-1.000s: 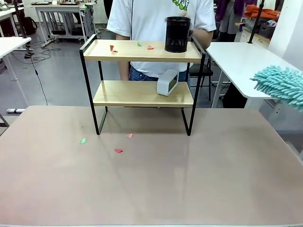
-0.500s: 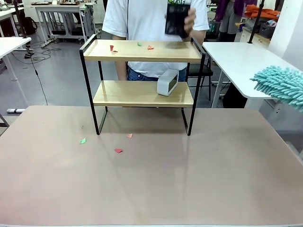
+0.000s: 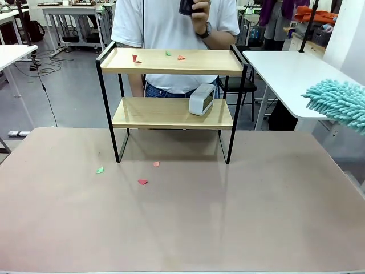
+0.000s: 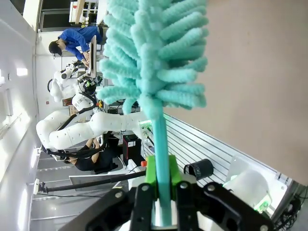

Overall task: Clean the shelf.
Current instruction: Clean the remaining tier of the Shelf with the Duster once objects are removed.

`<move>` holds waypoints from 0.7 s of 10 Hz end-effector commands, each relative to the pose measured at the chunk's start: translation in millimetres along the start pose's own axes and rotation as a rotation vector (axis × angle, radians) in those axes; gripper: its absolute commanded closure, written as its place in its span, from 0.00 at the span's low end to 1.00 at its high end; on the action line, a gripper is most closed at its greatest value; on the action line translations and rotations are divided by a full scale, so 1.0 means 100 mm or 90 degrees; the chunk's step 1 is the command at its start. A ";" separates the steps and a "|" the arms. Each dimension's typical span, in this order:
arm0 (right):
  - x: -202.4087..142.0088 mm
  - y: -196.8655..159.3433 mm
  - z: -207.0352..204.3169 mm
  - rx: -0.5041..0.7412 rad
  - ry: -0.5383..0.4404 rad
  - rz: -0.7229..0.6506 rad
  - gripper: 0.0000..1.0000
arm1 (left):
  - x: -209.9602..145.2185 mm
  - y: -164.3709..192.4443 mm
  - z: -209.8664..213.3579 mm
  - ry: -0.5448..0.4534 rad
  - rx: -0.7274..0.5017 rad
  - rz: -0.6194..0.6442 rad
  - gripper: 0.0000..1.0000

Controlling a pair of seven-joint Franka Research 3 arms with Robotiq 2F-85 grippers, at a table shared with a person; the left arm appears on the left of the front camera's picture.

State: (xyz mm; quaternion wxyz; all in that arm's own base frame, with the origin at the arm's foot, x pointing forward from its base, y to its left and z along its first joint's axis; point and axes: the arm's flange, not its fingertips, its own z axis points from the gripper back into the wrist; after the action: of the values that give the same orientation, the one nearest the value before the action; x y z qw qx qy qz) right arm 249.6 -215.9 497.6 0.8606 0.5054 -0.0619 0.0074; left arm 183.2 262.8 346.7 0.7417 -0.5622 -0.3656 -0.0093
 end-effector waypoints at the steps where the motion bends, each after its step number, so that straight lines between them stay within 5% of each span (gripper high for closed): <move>1: 0.03 0.19 -0.02 -0.018 -0.019 0.005 0.88 | 0.01 0.00 -0.02 -0.010 -0.009 -0.017 0.00; 4: 0.22 1.42 -0.20 -0.049 -0.104 0.051 0.88 | 0.01 0.00 -0.02 -0.010 -0.009 -0.017 0.00; 7: 0.79 2.36 -1.14 -0.113 -0.106 0.071 0.88 | 0.01 0.00 -0.02 -0.010 -0.009 -0.017 0.00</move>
State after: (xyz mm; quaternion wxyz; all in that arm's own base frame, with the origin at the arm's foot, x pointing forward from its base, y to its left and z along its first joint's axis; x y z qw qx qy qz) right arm 290.1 -28.0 660.8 0.8834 0.4390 -0.1626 0.0221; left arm 183.7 262.7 346.6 0.7418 -0.5624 -0.3651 -0.0098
